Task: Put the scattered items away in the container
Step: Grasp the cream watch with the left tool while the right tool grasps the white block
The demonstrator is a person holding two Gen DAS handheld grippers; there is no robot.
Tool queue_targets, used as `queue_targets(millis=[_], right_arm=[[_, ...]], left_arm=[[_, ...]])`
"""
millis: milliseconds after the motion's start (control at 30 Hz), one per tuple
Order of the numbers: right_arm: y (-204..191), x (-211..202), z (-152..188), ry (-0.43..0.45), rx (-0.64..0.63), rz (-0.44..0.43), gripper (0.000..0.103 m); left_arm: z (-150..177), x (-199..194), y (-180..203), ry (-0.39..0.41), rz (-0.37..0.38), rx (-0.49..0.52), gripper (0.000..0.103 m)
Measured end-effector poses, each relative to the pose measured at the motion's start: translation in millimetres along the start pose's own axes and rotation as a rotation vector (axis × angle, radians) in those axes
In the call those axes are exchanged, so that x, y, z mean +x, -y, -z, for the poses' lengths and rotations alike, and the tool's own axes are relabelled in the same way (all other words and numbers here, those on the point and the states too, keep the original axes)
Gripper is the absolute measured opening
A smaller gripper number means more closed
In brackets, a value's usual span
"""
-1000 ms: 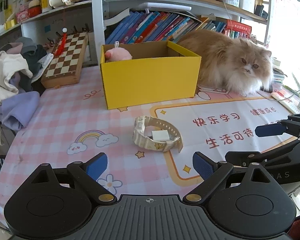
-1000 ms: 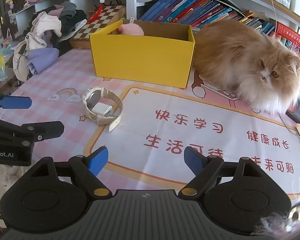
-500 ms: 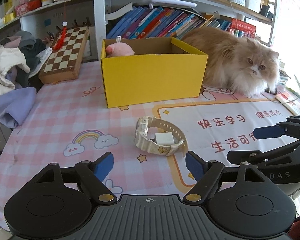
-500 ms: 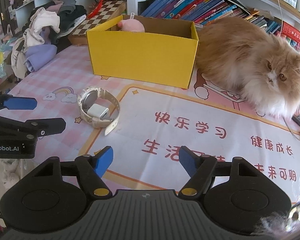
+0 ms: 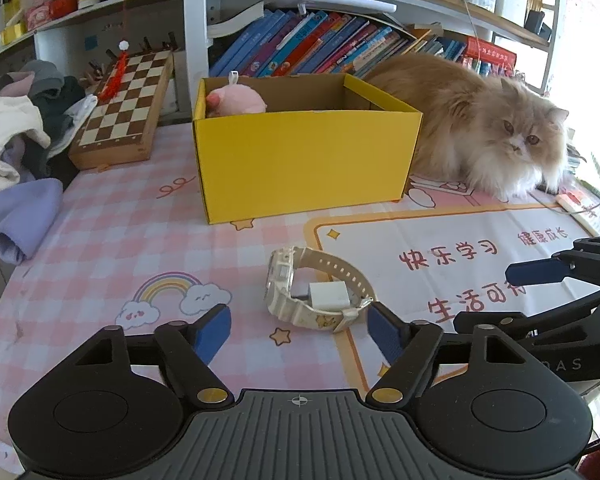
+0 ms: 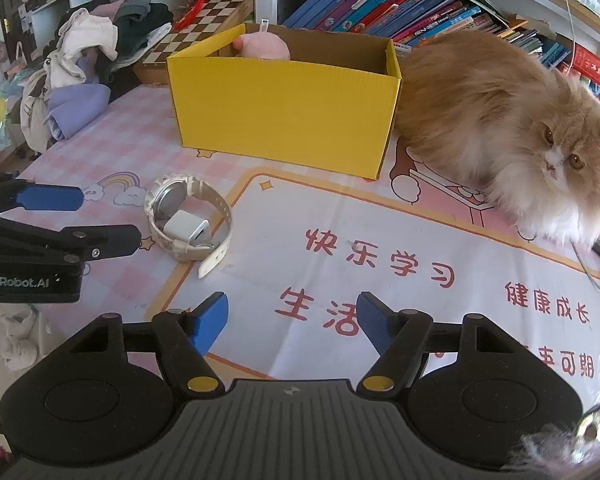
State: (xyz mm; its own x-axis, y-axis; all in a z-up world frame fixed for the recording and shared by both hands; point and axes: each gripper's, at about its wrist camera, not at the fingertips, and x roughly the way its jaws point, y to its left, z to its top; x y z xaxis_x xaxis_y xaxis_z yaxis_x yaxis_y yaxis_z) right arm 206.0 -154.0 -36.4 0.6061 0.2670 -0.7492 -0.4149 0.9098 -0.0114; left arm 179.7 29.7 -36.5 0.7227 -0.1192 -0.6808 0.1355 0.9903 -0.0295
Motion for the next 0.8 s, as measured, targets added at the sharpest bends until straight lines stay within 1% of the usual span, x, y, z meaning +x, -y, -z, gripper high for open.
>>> queue_targets(millis=[100,200,233,367,500,600,633,667,700,733,800], right_arm=[[3,3,-2,-0.003,-0.003,-0.007,0.069],[5,7,-4,-0.008,-0.017,-0.018,0.069],[5,8,-5,-0.01,-0.022,-0.021,0.069],[6,12,-7,-0.013,-0.045,-0.036,0.069],[7,15,-8,-0.014,-0.073,-0.057,0.069],[9,18,-10,-0.018,-0.082,-0.083,0.069],[10,19,-11,-0.019,-0.085,-0.092,0.069],[10,20,-12,-0.021,-0.088,-0.103,0.069],[10,21,-12,-0.022,-0.092,-0.115,0.069],[10,22,-13,-0.024,-0.096,-0.126,0.069],[8,25,-15,-0.027,-0.104,-0.145,0.069]], left_arm=[[-4,5,0,0.0,-0.005,0.001,0.062],[-9,13,0,0.001,-0.017,0.001,0.06],[-11,17,0,-0.002,-0.024,0.002,0.057],[-17,34,-2,-0.022,-0.043,-0.011,0.051],[-21,51,-5,-0.051,-0.065,-0.029,0.041],[-21,60,-9,-0.073,-0.08,-0.05,0.037],[-21,63,-10,-0.079,-0.082,-0.055,0.034],[-21,65,-12,-0.086,-0.076,-0.063,0.032],[-21,66,-13,-0.09,-0.067,-0.068,0.028],[-20,67,-13,-0.093,-0.058,-0.072,0.02],[-21,67,-14,-0.096,-0.044,-0.079,0.019]])
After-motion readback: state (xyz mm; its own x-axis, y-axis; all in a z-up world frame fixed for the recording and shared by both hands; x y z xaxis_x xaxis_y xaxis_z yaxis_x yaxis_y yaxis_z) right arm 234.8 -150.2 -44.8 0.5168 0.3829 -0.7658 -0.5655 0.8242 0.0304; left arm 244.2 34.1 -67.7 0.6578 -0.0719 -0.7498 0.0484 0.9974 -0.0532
